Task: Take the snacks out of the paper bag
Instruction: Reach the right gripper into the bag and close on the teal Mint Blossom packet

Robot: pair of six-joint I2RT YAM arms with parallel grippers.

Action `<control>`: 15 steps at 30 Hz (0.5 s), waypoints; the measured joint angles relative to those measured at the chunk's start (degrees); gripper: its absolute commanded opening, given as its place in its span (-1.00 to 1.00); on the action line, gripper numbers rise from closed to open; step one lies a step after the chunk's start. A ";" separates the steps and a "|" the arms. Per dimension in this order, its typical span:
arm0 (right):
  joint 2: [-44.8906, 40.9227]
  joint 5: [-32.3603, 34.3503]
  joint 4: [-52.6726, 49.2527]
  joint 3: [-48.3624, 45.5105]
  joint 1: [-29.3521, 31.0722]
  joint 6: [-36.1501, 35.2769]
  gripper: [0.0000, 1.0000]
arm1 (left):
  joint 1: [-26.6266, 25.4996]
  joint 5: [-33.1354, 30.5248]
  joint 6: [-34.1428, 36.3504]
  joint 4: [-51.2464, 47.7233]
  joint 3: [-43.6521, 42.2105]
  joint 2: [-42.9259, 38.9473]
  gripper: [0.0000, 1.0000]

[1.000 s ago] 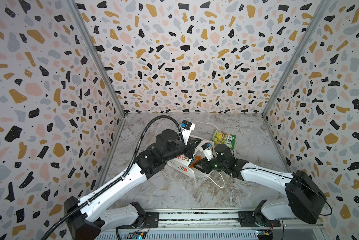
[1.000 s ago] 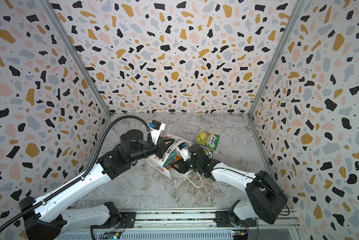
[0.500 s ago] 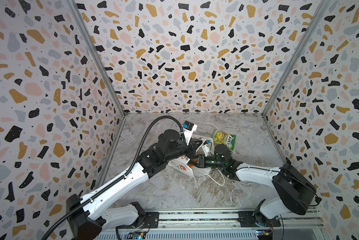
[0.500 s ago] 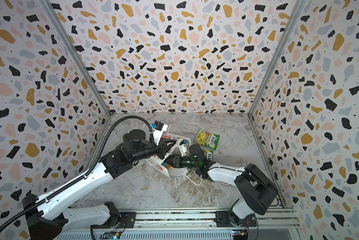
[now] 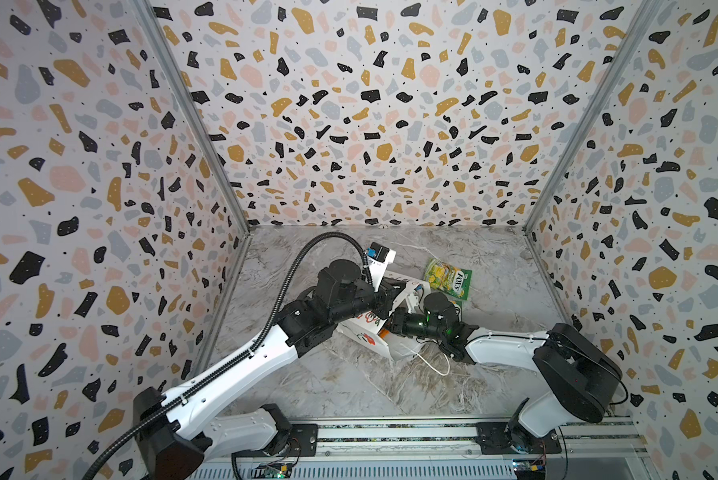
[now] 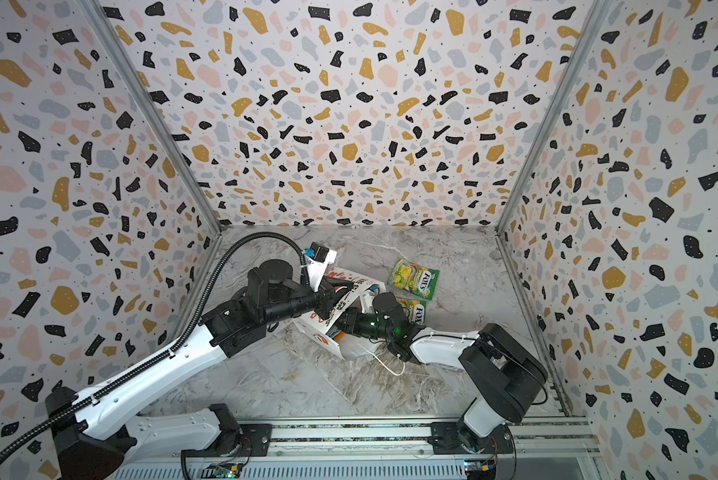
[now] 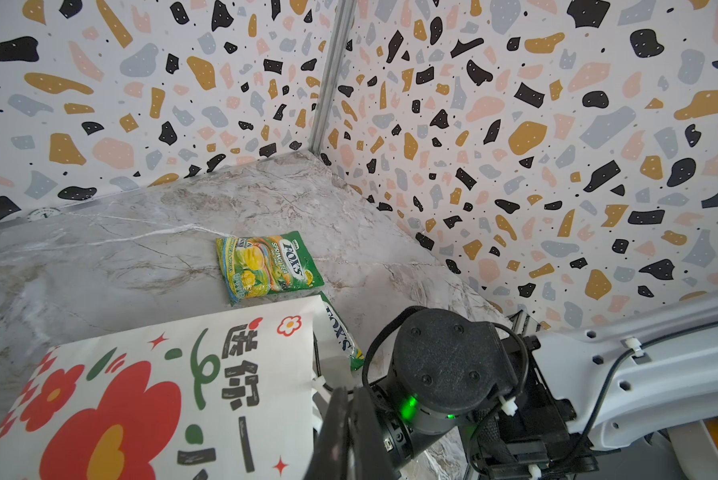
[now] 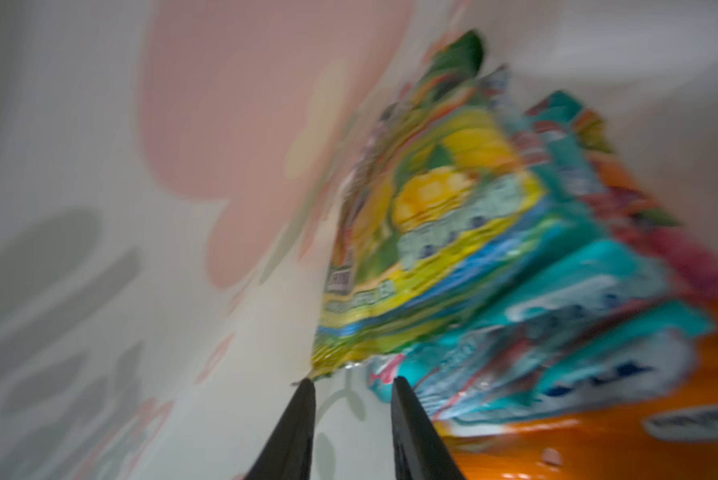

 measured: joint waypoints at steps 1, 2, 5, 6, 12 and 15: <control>-0.22 1.18 -1.14 0.02 0.00 -0.02 -0.30 | 0.00 0.00 0.07 0.00 0.00 0.00 -1.00; -0.39 2.36 -2.05 0.02 0.00 -0.02 -0.30 | 0.00 0.00 0.09 -0.02 0.00 0.00 -1.00; -0.63 4.68 -3.58 0.02 0.00 -0.07 -0.30 | 0.00 0.00 0.11 -0.04 0.00 0.00 -1.00; -0.66 5.01 -3.82 0.02 0.00 -0.09 -0.29 | 0.00 0.00 0.13 -0.04 0.00 0.00 -1.00; -0.26 6.49 -5.09 1.70 0.00 -0.11 -0.23 | 0.00 0.02 0.15 -0.20 0.00 0.00 -1.00; 0.24 7.43 -5.55 2.86 0.00 -0.11 -0.23 | -0.02 0.04 0.17 -0.26 0.00 0.00 -1.00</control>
